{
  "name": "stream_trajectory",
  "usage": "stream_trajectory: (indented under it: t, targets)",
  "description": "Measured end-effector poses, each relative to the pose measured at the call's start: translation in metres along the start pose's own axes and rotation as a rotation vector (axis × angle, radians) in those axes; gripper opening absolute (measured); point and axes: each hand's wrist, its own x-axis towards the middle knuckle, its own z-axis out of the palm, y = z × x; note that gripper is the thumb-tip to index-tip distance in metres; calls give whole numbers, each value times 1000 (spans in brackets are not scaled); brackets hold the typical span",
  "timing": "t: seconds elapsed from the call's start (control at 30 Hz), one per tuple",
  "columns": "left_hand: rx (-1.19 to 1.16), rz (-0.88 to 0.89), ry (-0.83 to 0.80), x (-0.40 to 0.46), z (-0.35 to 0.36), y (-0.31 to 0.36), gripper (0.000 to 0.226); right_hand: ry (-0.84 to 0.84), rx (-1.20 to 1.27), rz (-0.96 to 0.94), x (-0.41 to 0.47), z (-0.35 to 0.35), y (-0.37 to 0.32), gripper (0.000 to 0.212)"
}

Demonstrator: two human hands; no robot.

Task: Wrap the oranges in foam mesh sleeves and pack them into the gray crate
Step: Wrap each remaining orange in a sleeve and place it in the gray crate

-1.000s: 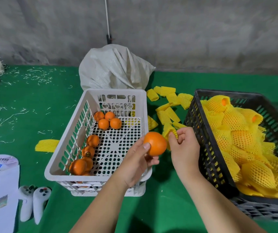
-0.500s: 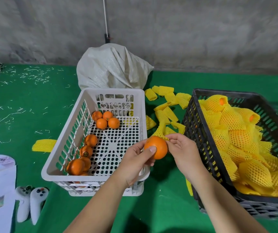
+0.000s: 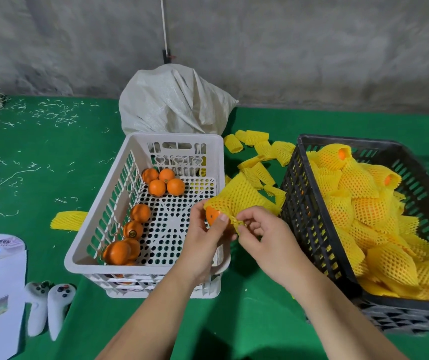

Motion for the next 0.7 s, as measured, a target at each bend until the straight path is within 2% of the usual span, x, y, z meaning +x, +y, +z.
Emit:
stream_trajectory:
  t: [0.1, 0.2, 0.33, 0.43, 0.5, 0.6, 0.7]
  targets:
    - [-33, -71, -131, 1, -5, 0, 61, 99, -118, -34, 2, 4, 6, 28]
    - [13, -78, -149, 1, -6, -1, 72, 112, -113, -16, 1, 1, 12, 33]
    - [191, 45, -41, 1, 0, -5, 56, 143, -105, -14, 2, -13, 12, 20]
    - [212, 124, 45, 0, 6, -8, 53, 89, -112, -125, -1, -14, -2, 10]
    - [229, 142, 96, 1, 6, -8, 56, 51, -115, -193, -3, -7, -9, 16]
    - [187, 124, 105, 2, 2, -8, 53, 79, -117, -187, -2, 0, -2, 16]
    - [141, 76, 35, 3, -1, -6, 57, 117, -66, -99, -4, 3, 7, 36]
